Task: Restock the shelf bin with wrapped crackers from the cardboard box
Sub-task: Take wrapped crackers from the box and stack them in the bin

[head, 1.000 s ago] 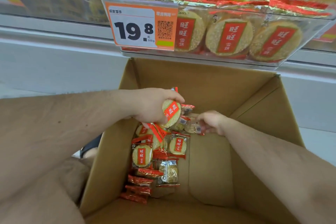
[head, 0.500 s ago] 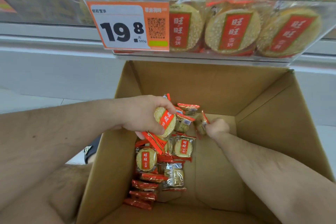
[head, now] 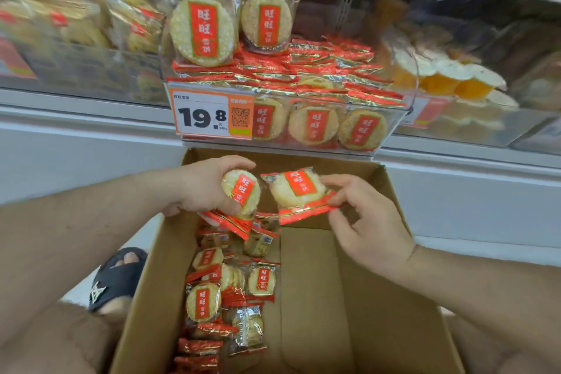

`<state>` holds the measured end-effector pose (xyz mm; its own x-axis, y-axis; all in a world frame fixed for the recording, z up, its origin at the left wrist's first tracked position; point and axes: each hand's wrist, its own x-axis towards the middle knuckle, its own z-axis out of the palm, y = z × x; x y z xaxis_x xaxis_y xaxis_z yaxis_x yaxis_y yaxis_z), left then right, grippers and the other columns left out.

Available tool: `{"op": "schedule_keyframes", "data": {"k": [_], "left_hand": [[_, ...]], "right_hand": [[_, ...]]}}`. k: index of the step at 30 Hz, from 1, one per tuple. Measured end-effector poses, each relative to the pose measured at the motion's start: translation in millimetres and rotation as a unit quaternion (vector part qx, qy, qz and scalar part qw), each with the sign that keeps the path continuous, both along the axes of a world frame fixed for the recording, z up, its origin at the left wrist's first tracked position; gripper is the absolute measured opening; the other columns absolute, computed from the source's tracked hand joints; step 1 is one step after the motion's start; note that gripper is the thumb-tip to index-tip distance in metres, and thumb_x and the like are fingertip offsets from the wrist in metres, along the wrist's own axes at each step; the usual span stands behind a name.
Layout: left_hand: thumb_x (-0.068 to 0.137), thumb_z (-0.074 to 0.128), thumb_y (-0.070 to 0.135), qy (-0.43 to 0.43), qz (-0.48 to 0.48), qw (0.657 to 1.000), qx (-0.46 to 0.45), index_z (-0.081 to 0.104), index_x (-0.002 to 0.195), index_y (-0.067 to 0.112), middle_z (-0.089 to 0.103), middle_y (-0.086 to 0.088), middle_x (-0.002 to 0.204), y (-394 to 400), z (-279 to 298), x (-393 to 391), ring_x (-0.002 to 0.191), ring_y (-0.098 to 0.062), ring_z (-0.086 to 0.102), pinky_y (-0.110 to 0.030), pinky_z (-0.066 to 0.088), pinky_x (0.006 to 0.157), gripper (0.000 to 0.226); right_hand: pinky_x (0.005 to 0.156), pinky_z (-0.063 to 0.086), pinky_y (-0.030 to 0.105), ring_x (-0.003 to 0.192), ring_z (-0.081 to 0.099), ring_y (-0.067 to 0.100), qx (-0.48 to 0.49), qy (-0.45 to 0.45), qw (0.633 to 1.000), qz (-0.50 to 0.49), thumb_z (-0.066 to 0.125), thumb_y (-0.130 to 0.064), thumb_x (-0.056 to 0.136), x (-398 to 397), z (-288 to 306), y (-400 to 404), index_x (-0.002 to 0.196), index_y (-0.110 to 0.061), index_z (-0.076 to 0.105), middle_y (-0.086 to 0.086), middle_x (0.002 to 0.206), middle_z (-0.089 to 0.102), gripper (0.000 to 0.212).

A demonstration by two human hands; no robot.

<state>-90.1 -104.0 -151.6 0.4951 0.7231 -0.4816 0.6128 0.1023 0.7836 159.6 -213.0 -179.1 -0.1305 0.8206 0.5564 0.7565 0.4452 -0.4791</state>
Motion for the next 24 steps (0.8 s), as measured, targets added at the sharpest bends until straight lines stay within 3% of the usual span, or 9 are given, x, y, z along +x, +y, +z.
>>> {"op": "schedule_keyframes", "data": {"k": [3,8,11,14,16,20,24], "left_hand": [[0.078,0.077,-0.001,-0.018,-0.014,1.0,0.0,0.046,0.127,0.049,0.055,0.002,0.117,-8,7,1,0.095,-0.021,0.066,-0.03,0.058,0.062,0.076],[0.076,0.078,-0.003,-0.102,-0.021,0.994,0.019,0.045,0.13,0.05,0.06,0.007,0.123,-20,20,8,0.104,-0.018,0.066,-0.042,0.058,0.086,0.083],[0.067,0.072,-0.016,-0.215,-0.001,0.976,-0.026,0.043,0.134,0.04,0.06,0.0,0.126,-26,31,14,0.106,-0.027,0.066,-0.045,0.058,0.081,0.092],[0.053,0.061,-0.003,-0.299,0.032,0.953,-0.045,0.047,0.128,0.036,0.063,-0.005,0.12,-30,44,14,0.099,-0.025,0.063,-0.037,0.049,0.077,0.086],[0.055,0.065,0.009,-0.332,0.039,0.942,-0.045,0.051,0.125,0.036,0.065,-0.006,0.113,-31,48,13,0.096,-0.024,0.059,-0.037,0.044,0.08,0.077],[0.084,0.073,0.017,-0.315,0.032,0.948,0.026,0.049,0.126,0.039,0.067,0.005,0.109,-32,51,19,0.088,-0.012,0.068,-0.029,0.056,0.074,0.053],[0.087,0.069,0.008,-0.273,0.003,0.953,0.127,0.043,0.127,0.053,0.053,0.026,0.124,-31,53,22,0.105,0.0,0.061,-0.029,0.054,0.092,0.066]], "right_hand": [[0.086,0.054,0.03,0.101,0.067,0.013,0.066,0.034,0.997,-0.016,0.056,-0.016,0.084,-10,21,-7,0.088,-0.023,0.051,-0.001,0.117,0.062,0.009],[0.084,0.046,0.033,0.092,0.064,0.026,0.153,-0.04,0.987,-0.038,0.057,-0.01,0.082,-18,31,-3,0.082,-0.005,0.061,0.008,0.112,0.069,0.006],[0.086,0.048,0.032,0.099,0.063,0.023,0.177,-0.037,0.984,-0.006,0.057,-0.009,0.081,-27,35,1,0.089,-0.014,0.052,0.008,0.113,0.069,0.011],[0.076,0.05,0.037,0.1,0.063,0.02,0.187,-0.052,0.981,0.019,0.058,-0.008,0.08,-30,33,3,0.087,-0.017,0.048,0.01,0.112,0.07,0.015],[0.077,0.049,0.035,0.098,0.063,0.02,0.189,-0.061,0.98,0.029,0.059,-0.009,0.08,-31,31,5,0.085,-0.017,0.05,0.01,0.112,0.07,0.013],[0.084,0.051,0.035,0.1,0.063,0.02,0.164,-0.073,0.983,0.042,0.063,-0.009,0.081,-31,34,9,0.081,-0.006,0.065,0.012,0.111,0.069,0.003],[0.088,0.052,0.03,0.099,0.063,0.019,0.108,-0.051,0.99,0.077,0.067,-0.008,0.075,-31,44,5,0.089,-0.001,0.069,0.015,0.117,0.062,0.016]]}}
